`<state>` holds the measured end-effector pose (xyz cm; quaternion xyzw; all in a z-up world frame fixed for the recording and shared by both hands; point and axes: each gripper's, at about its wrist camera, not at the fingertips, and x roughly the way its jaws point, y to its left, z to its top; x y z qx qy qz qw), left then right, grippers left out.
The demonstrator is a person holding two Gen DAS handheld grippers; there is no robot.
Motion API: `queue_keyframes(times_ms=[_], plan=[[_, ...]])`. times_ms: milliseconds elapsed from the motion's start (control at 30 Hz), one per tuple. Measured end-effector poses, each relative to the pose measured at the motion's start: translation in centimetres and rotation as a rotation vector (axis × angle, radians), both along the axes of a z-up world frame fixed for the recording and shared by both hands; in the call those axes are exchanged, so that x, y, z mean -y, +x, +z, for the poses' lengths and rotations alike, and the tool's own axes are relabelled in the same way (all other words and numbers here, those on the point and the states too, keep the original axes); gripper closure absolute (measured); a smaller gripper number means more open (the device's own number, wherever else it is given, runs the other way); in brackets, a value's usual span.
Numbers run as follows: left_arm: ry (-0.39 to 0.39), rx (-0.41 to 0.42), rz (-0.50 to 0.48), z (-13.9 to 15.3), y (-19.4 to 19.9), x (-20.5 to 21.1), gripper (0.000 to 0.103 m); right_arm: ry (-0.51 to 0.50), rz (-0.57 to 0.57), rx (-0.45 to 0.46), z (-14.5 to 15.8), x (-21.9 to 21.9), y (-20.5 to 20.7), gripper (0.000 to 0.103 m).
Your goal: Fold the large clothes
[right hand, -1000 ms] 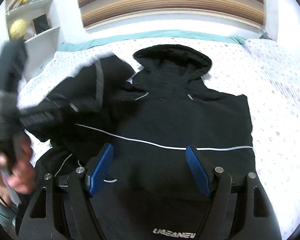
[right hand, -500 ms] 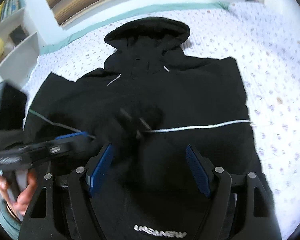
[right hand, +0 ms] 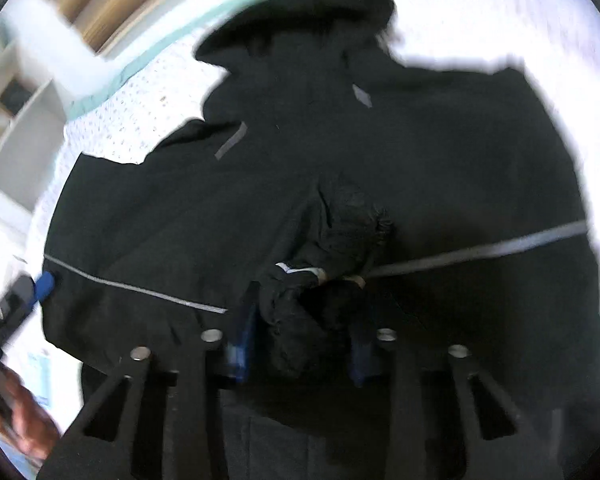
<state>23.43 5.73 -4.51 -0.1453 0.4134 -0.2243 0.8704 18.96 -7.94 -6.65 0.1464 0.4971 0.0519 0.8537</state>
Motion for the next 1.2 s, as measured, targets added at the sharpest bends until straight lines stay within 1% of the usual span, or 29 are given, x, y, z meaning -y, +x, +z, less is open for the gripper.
queue_keyframes(times_ms=[67, 133, 233, 367, 433, 500, 567, 600, 633, 700, 767, 833, 900, 933, 967, 1033, 1067, 1100, 1133, 1200], plan=[[0.027, 0.015, 0.026, 0.6, 0.2, -0.8, 0.049, -0.076, 0.005, 0.080, 2.2, -0.2, -0.8, 0.069], [0.048, 0.018, 0.036, 1.0, 0.4, -1.1, 0.049, -0.123, -0.006, 0.147, 4.6, 0.4, -1.7, 0.069], [0.084, 0.013, 0.012, 0.8, 0.9, 0.0, 0.049, -0.175, -0.040, 0.226, 7.7, 2.7, -3.2, 0.069], [0.134, -0.024, -0.046, -1.2, 1.9, 3.2, 0.049, -0.232, -0.100, 0.262, 9.6, 6.5, -3.9, 0.069], [0.153, -0.054, -0.067, -2.6, 2.4, 4.6, 0.049, -0.232, -0.116, 0.248, 9.3, 8.3, -4.0, 0.069], [0.177, -0.089, -0.076, -4.3, 3.2, 5.8, 0.049, -0.263, -0.132, 0.225, 8.3, 9.7, -3.7, 0.069], [0.184, -0.122, -0.087, -6.1, 3.8, 6.4, 0.049, -0.310, -0.144, 0.199, 6.4, 10.6, -3.3, 0.069], [0.193, -0.126, -0.091, -6.5, 3.9, 6.6, 0.049, -0.322, -0.153, 0.168, 5.0, 11.0, -2.9, 0.069], [0.206, -0.124, -0.096, -6.9, 4.0, 6.7, 0.049, -0.323, -0.159, 0.139, 4.0, 11.3, -2.2, 0.069], [0.205, -0.120, -0.104, -7.3, 4.0, 6.7, 0.049, -0.316, -0.183, 0.061, 0.8, 12.3, -1.3, 0.068], [0.192, -0.133, -0.113, -7.6, 4.3, 6.4, 0.049, -0.307, -0.191, 0.017, -1.2, 12.9, -0.8, 0.064], [0.183, -0.136, -0.119, -7.5, 4.3, 6.1, 0.049, -0.324, -0.190, 0.011, -1.6, 12.8, -0.7, 0.062], [0.174, -0.116, -0.131, -6.8, 3.8, 5.7, 0.049, -0.370, -0.179, 0.012, -0.9, 12.3, -0.8, 0.050], [0.153, -0.105, -0.142, -6.2, 3.5, 5.3, 0.049, -0.392, -0.175, 0.021, -0.3, 12.3, -1.2, 0.041], [0.117, -0.098, -0.151, -5.5, 3.2, 4.7, 0.049, -0.385, -0.176, 0.040, 0.5, 12.5, -1.7, 0.037], [0.040, -0.074, -0.152, -3.9, 2.9, 3.7, 0.049, -0.315, -0.189, 0.101, 2.5, 13.1, -2.7, 0.033], [0.022, -0.056, -0.139, -3.2, 2.9, 3.3, 0.049, -0.261, -0.193, 0.152, 4.0, 13.4, -3.4, 0.028], [0.021, -0.035, -0.114, -2.3, 2.9, 2.9, 0.049, -0.219, -0.191, 0.197, 5.4, 13.3, -3.8, 0.025], [0.028, -0.025, -0.100, -1.9, 3.1, 2.8, 0.049, -0.201, -0.185, 0.213, 6.1, 12.9, -3.6, 0.024], [0.062, -0.019, -0.078, -1.7, 3.5, 3.0, 0.049, -0.178, -0.128, 0.207, 6.9, 11.2, -2.9, 0.024]])
